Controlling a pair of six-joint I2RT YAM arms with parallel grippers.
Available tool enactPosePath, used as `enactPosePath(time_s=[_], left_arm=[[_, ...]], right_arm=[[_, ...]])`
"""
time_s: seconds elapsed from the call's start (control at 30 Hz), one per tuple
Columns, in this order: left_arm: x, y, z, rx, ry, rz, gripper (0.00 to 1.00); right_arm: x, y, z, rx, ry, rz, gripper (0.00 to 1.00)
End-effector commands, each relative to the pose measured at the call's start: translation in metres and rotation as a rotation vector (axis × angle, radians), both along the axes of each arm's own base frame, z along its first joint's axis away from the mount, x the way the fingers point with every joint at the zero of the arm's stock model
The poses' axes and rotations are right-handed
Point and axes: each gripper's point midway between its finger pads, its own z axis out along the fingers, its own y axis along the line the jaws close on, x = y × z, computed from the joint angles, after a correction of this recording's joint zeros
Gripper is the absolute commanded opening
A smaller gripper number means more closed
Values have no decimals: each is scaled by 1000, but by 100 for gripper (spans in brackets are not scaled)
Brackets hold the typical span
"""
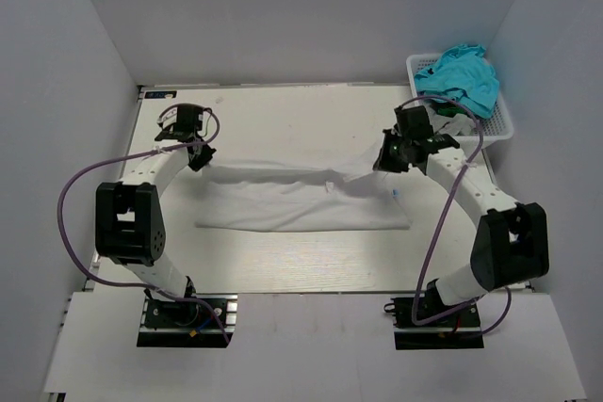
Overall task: Fold and stack the t-shirts
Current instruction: Fold the other side of the tshirt into a rectangle
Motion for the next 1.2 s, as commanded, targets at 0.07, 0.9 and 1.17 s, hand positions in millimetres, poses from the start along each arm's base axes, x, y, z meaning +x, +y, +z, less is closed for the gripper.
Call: enactPosePath(time_s=[0.07, 0.9, 1.17], left_arm=[[-3, 2, 12, -15, -54, 45, 0], [-72, 19, -28, 21, 235, 190, 80], [-59, 12, 15, -18, 150, 158, 86]], right_arm=[[-40, -3, 2, 56, 40, -16, 0], [-107, -27, -63, 123, 125, -237, 48], [-80, -35, -7, 66, -80, -176, 90]])
